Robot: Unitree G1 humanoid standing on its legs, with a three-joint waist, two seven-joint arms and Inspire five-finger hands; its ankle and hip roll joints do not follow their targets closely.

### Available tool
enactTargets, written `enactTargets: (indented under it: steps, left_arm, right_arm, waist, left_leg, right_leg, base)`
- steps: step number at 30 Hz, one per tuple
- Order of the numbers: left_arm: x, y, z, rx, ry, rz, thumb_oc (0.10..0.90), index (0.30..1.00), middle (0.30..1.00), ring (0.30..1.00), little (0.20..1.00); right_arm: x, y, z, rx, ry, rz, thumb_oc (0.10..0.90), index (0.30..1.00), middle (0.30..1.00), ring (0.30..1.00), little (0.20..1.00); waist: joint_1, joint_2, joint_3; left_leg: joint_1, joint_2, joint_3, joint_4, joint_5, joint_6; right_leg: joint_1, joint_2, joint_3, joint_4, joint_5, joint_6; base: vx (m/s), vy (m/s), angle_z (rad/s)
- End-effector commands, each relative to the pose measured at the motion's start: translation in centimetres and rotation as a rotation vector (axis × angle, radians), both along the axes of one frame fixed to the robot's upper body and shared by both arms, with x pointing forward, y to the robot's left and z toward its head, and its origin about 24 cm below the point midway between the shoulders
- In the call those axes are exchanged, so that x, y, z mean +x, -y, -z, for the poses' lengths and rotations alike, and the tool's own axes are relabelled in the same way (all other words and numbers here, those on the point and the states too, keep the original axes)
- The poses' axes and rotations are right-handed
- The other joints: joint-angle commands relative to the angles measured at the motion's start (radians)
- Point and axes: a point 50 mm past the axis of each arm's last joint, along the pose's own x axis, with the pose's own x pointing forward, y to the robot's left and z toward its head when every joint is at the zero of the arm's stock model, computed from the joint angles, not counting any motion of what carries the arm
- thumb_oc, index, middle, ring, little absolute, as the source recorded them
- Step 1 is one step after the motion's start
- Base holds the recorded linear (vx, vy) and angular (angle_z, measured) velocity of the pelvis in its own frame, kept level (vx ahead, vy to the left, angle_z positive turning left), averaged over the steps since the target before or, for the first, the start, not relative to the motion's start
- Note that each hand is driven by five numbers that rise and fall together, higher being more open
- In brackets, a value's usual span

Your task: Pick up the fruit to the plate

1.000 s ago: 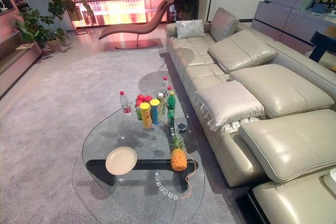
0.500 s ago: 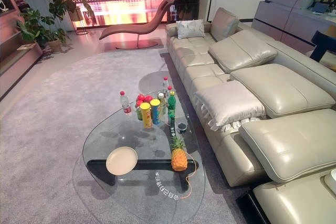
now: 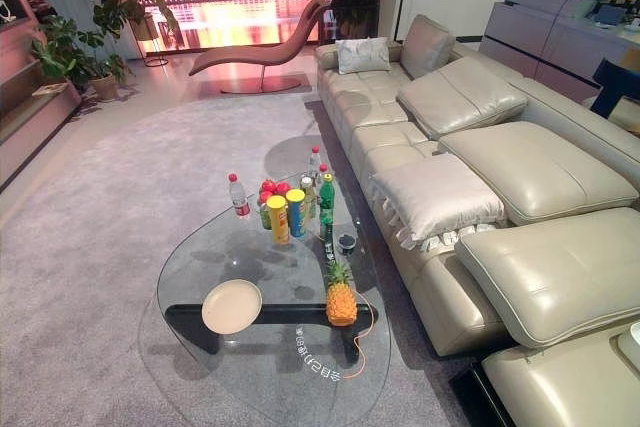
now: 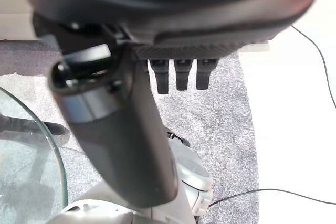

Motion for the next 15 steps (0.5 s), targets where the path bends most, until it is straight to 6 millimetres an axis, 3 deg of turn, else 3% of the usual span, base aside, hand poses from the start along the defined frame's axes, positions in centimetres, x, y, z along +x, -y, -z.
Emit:
enactTargets:
  steps: [1,15]
  left_arm:
    - [2.05,-0.21,-0.40,0.011,0.031,0.012,0.800,0.900,0.900,0.900,0.900]
    - [1.75,-0.27,-0.36,0.012,0.014,-0.005,0.800,0.900,0.900,0.900,0.900]
  right_arm:
    - [2.72,1.01,-0.75,-0.042,0.047,-0.004,0.800,0.900,0.900,0.900,0.900]
    - [2.83,1.25,-0.86,-0.045,0.040,-0.030,0.800,0.900,0.900,0.900,0.900]
  waist:
    - [0.004,-0.008,0.045]
    - [0.004,-0.007,0.068]
  left_leg:
    - [0.033,0.049,0.058,0.006,-0.008,-0.032]
    - [0.004,0.051,0.054,0.006,0.003,-0.035]
  right_leg:
    - [0.026,-0.056,-0.033,0.004,0.005,0.046]
    - [0.001,-0.060,-0.032,0.004,0.011,0.048]
  base:
    - [0.00,0.000,0.00]
    - [0.01,0.000,0.00]
